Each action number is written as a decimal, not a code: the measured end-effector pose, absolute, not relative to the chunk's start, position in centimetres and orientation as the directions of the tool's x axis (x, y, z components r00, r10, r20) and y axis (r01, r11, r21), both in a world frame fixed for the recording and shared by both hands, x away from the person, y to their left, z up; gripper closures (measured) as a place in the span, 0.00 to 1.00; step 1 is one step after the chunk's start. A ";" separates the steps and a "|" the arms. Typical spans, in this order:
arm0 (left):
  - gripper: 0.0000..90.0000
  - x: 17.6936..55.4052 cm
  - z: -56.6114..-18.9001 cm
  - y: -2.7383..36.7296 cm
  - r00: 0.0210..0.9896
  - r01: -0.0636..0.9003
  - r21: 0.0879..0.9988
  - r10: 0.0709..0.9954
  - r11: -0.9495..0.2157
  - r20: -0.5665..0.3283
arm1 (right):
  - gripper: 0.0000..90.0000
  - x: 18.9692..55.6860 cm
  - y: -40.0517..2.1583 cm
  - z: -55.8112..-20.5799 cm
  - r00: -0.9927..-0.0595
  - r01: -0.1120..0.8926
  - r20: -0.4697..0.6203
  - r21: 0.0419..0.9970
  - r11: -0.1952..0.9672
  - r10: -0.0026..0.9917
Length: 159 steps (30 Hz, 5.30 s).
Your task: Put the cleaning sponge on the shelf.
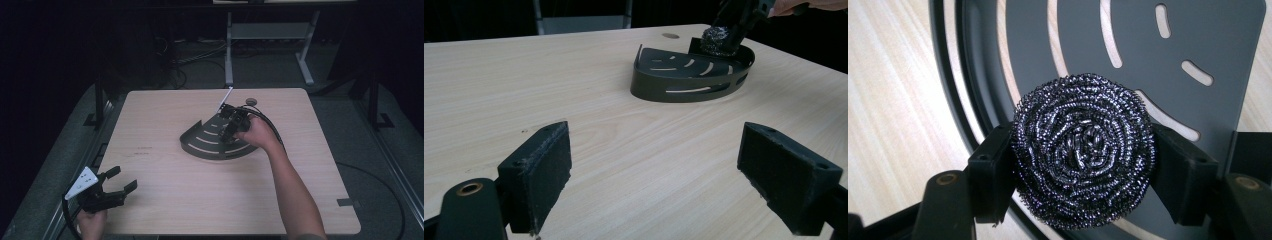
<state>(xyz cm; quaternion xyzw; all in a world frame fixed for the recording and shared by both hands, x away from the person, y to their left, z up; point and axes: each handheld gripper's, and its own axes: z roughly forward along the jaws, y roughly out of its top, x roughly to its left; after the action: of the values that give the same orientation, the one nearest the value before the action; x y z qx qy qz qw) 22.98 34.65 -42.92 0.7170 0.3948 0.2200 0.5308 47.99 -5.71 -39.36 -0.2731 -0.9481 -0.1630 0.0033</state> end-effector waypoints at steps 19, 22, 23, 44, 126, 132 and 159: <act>0.15 22.9 -42.9 34.7 0.592 0.332 0.935 0.799 -0.125 -0.103 | 0.36 48.6 -5.2 -42.7 -0.826 0.560 0.109 0.278 0.781 0.553; 0.15 23.0 -43.0 34.6 0.591 0.337 0.933 0.800 -0.129 -0.103 | 0.35 48.6 -5.2 -43.0 -0.820 0.568 0.113 0.275 0.776 0.560; 0.15 23.0 -43.0 34.6 0.591 0.337 0.933 0.800 -0.129 -0.103 | 0.35 48.6 -5.2 -43.1 -0.820 0.569 0.114 0.276 0.775 0.561; 0.15 22.8 -42.9 34.6 0.593 0.335 0.934 0.798 -0.127 -0.104 | 0.19 48.2 -6.1 -42.3 -0.803 0.588 0.112 0.311 0.747 0.585; 0.15 22.5 -42.9 34.2 0.598 0.345 0.928 0.795 -0.138 -0.104 | 0.17 36.0 -16.8 -40.5 -0.791 0.586 0.111 0.421 0.693 0.601; 0.15 22.5 -43.0 34.2 0.599 0.347 0.927 0.794 -0.141 -0.104 | 0.17 35.4 -17.1 -40.9 -0.789 0.589 0.114 0.419 0.691 0.604; 0.15 22.5 -43.0 34.2 0.600 0.349 0.925 0.794 -0.151 -0.097 | 0.17 32.4 -22.0 -42.8 -0.734 0.646 0.127 0.434 0.628 0.667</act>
<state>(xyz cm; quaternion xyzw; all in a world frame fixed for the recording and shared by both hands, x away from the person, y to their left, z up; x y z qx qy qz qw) 22.51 34.18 -43.01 0.7277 0.3928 0.2140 0.5200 32.36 -21.95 -42.80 -0.3641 -0.9018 -0.2315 -0.0229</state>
